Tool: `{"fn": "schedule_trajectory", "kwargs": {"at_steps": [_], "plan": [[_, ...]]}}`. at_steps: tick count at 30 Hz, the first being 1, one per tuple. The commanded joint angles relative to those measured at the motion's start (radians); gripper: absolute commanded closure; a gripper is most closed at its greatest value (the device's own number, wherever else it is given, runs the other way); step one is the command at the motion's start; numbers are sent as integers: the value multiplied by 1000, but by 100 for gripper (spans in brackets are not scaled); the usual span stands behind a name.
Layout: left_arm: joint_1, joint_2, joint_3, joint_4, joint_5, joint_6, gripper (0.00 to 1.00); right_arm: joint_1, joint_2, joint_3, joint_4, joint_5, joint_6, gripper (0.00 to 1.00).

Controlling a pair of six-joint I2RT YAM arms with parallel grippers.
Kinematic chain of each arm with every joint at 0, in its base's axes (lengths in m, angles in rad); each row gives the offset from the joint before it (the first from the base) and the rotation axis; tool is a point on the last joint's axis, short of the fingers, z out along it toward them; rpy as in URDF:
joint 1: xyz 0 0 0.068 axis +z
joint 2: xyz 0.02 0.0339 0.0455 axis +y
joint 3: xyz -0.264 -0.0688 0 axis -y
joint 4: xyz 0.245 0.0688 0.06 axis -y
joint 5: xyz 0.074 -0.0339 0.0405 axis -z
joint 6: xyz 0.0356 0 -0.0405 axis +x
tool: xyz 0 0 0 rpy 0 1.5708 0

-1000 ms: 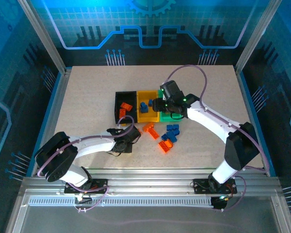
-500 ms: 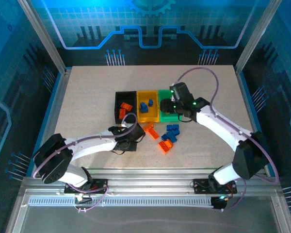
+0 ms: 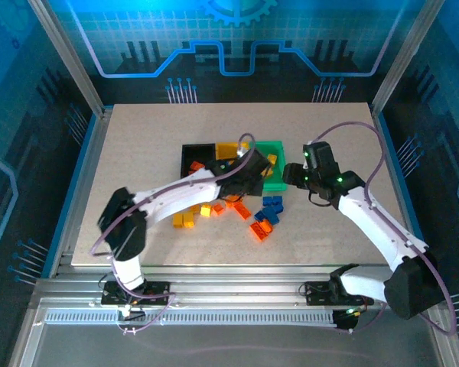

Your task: Sort the legos into containers by color

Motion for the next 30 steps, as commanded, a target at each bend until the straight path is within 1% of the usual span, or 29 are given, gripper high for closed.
{"fn": "schedule_trajectory", "kwargs": {"at_steps": [1, 5, 6, 8, 11, 15, 17, 19, 20, 23, 26, 30], "plan": [[45, 150, 188, -29, 42, 61, 70, -22, -37, -23, -33, 2, 6, 41], [67, 307, 392, -79, 57, 71, 70, -32, -58, -39, -45, -4, -9, 41], [66, 334, 426, -82, 57, 74, 66, -32, -61, -43, -47, -5, -14, 41], [66, 382, 491, -85, 59, 71, 51, -34, -66, -56, -46, -25, -25, 41], [68, 435, 587, -104, 67, 64, 33, -36, -72, -78, -36, -62, -37, 40], [71, 441, 681, -124, 85, 56, 19, -36, -80, -117, -30, -109, -51, 38], [71, 403, 674, -113, 91, 51, 10, -33, -81, -127, -27, -133, -59, 38], [70, 343, 625, -82, 103, 42, 2, -31, -79, -135, -26, -162, -67, 38], [71, 302, 583, -58, 114, 35, 1, -27, -75, -137, -29, -168, -69, 38], [70, 162, 401, 30, 145, 13, 1, -4, -50, -152, -24, -174, -79, 38], [62, -10, 163, 130, 159, -8, 1, 24, 15, -149, -13, -177, -90, 37], [40, -237, -151, 201, 128, -35, 1, 69, 120, -137, 25, -150, -88, 36]]}}
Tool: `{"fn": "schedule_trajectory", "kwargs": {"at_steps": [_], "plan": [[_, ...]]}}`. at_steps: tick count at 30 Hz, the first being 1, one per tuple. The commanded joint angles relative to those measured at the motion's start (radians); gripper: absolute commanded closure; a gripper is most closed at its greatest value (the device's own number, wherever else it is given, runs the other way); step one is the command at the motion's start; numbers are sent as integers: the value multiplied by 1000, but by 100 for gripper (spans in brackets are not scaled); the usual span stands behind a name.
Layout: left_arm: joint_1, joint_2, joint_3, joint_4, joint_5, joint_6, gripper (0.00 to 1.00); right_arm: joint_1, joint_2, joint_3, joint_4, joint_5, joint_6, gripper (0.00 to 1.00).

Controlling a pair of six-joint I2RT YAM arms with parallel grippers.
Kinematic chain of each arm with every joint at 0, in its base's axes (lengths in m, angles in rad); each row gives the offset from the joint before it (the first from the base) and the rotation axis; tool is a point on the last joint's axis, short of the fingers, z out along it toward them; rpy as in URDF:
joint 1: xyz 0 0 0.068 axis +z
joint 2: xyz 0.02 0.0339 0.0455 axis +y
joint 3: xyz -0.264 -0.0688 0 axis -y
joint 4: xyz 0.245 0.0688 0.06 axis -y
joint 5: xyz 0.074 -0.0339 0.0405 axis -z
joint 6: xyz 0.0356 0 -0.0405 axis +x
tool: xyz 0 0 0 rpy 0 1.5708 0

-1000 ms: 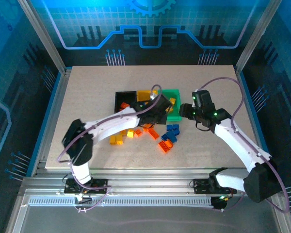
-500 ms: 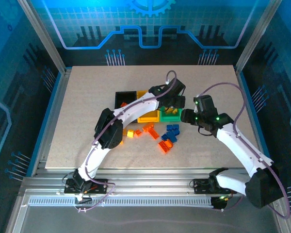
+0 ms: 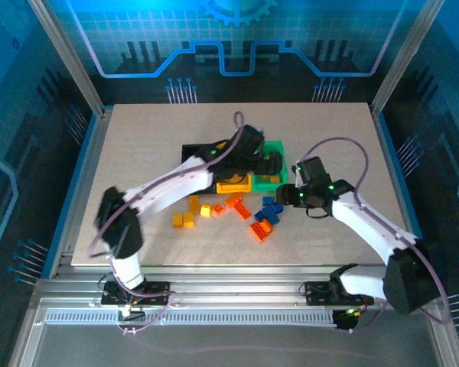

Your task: Sort the legos into containers by color

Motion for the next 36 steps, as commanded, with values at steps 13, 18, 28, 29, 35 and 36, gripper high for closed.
{"fn": "schedule_trajectory", "kwargs": {"at_steps": [13, 18, 28, 29, 35, 36], "plan": [[-42, -717, -790, -78, -135, -249, 1, 73, 280, 43, 64, 100, 1, 37], [-42, -787, -847, -114, -160, -282, 1, 83, 303, 44, 65, 109, 6, 38], [-39, -743, -838, -117, -170, -273, 1, 79, 324, 43, 85, 126, 12, 40], [-39, -741, -840, -116, -168, -271, 1, 80, 324, 28, 95, 122, 7, 40], [-34, -739, -855, -110, -155, -285, 1, 78, 343, 36, 139, 101, -18, 40], [-32, -737, -859, -107, -149, -286, 1, 79, 349, 38, 139, 96, -21, 41]]}}
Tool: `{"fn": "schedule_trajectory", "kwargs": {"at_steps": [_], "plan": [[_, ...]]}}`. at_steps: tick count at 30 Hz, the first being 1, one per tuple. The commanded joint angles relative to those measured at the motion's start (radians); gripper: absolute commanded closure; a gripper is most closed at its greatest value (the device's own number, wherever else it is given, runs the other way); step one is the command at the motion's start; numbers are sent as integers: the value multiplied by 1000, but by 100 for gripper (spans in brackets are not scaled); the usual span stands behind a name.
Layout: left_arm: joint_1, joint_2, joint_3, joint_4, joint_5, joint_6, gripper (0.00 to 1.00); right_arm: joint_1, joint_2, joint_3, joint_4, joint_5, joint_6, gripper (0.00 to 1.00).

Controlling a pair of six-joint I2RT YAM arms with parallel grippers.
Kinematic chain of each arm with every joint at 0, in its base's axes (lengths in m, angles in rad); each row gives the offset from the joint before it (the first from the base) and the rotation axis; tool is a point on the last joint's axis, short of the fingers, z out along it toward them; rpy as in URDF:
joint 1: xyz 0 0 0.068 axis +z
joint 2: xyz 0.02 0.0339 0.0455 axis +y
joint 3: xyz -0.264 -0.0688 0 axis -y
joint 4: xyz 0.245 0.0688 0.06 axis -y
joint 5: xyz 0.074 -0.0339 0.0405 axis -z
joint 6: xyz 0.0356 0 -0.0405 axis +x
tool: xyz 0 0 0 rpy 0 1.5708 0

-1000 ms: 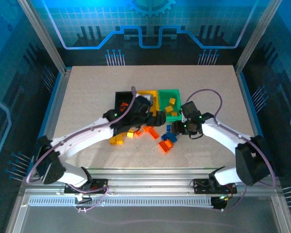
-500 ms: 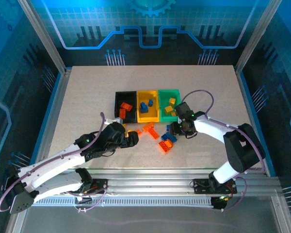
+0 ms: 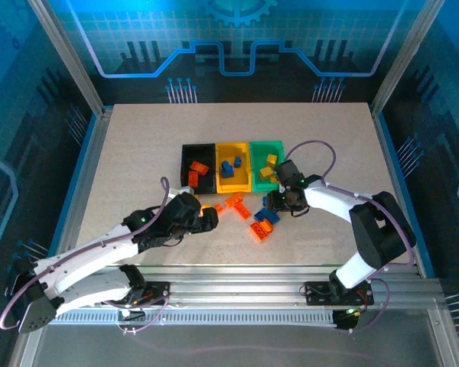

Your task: Sort the legos into containers by color

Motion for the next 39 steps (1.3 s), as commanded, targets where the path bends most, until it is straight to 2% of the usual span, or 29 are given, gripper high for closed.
{"fn": "schedule_trajectory", "kwargs": {"at_steps": [1, 5, 10, 15, 21, 26, 29, 33, 39], "plan": [[10, 4, -26, -11, -3, -17, 1, 6, 29, 2, 28, -5, -19, 42], [13, 1, -31, -13, -2, -23, 1, 6, 27, -8, 26, -12, -14, 47], [14, 2, -32, -13, -4, -19, 1, 6, 4, -32, 18, 9, -4, 60], [14, -3, -30, -19, -9, -17, 1, 6, -62, -56, -15, 44, 12, 67], [15, -25, -34, -41, -38, -23, 1, 6, -221, -93, -93, 93, 10, 69], [16, -69, -43, -94, -99, -46, 1, 21, -352, -27, -160, 11, -19, 69], [20, -108, -60, -111, -122, -61, 1, 80, -295, 107, -173, -31, -32, 68], [25, -146, -76, -131, -124, -72, 1, 181, -114, 298, -143, -4, -37, 67], [29, -189, -89, -196, -128, -106, 1, 193, 204, 585, -119, 46, -19, 67]]}}
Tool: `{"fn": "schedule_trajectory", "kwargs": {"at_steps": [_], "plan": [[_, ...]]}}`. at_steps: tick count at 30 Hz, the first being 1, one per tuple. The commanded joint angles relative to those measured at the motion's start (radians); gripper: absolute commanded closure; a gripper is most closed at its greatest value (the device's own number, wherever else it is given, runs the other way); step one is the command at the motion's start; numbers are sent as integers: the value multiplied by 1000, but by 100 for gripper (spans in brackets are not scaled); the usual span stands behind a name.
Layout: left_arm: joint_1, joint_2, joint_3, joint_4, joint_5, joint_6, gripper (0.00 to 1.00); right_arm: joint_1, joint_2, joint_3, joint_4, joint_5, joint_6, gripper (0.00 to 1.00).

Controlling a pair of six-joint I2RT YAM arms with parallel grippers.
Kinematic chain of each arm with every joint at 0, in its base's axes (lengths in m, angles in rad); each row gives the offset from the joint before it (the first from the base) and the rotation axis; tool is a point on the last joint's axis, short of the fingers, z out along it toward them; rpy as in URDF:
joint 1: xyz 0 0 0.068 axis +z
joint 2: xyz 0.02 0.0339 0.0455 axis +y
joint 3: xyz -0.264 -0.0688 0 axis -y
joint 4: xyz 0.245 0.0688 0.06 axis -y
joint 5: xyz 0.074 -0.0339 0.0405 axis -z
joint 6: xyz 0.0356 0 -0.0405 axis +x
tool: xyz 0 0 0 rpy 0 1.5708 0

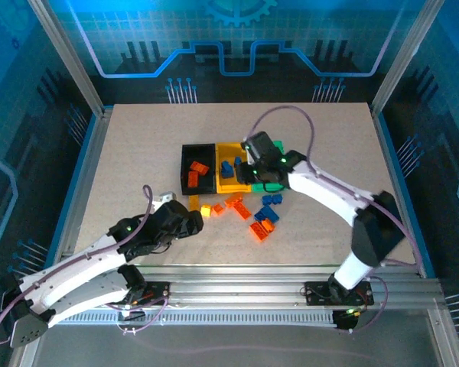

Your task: Sort the legos into containers by color

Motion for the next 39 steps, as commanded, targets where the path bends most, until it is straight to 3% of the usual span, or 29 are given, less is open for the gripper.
{"fn": "schedule_trajectory", "kwargs": {"at_steps": [1, 6, 9, 14, 19, 24, 30, 33, 36, 39], "plan": [[9, -41, -23, -73, -30, -37, 1, 2, 161, 138, -19, 46, 5, 67], [14, -124, -55, -82, -27, -45, 1, 1, 336, 303, -62, 102, 24, 66], [17, -150, -60, -93, -27, -39, 1, 1, 390, 367, -76, 109, 24, 59], [21, -153, -57, -112, -29, -36, 1, 1, 388, 410, -72, 106, 25, 41], [25, -154, -56, -90, -22, -27, 1, 2, 321, 396, -66, 107, 28, 40], [35, -97, -42, -9, 31, 41, 1, 16, 178, 249, -10, 85, 34, 40], [36, 139, 39, 70, 97, 136, 1, 22, -17, -9, 39, 71, 59, 41], [38, 276, 103, 44, 70, 165, 5, 21, -101, -112, 42, 74, 66, 41], [88, 346, 123, 18, 74, 140, 6, 19, -168, -195, 42, 77, 73, 41], [180, 329, 59, 86, 151, 128, 5, 16, -214, -253, 43, 86, 78, 41]]}}
